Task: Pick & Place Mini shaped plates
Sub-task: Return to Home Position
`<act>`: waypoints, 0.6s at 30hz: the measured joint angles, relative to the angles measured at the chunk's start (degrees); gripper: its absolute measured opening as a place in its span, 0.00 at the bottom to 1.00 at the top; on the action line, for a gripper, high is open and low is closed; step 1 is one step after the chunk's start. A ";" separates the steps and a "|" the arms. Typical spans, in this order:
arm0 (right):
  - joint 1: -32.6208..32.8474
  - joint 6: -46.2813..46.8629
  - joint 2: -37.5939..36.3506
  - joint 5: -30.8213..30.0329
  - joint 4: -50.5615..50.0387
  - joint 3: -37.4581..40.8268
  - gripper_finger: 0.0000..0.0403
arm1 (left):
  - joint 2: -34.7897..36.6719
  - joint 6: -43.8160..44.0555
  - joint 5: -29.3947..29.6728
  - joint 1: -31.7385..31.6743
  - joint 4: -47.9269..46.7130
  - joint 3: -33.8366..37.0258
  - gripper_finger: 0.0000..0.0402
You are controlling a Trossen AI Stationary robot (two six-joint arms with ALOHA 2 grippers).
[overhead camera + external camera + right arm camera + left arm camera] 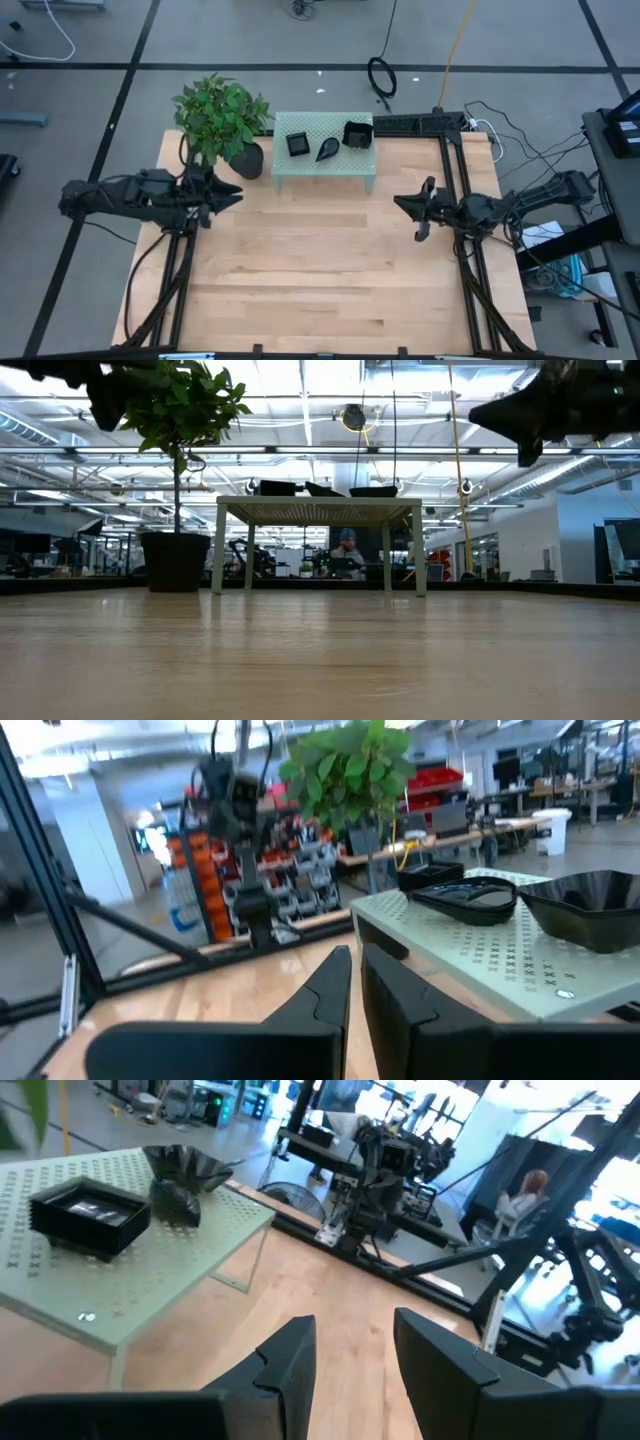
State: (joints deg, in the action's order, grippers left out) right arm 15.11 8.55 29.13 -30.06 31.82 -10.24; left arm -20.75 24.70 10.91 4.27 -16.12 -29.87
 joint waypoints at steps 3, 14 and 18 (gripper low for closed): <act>0.00 -0.19 -1.59 -0.11 5.42 4.12 0.05 | 0.91 0.45 1.95 0.00 2.38 3.59 0.35; 0.00 -1.85 -3.65 -6.15 12.11 9.16 0.05 | 4.32 6.25 5.52 -0.07 19.21 19.59 0.35; -0.02 -2.13 -3.61 -6.01 10.13 9.19 0.05 | 4.39 6.56 4.09 -0.07 28.55 25.91 0.35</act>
State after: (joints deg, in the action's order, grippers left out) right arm 15.09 6.42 25.52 -36.07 41.95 -1.05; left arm -16.36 31.27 15.00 4.21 12.43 -3.96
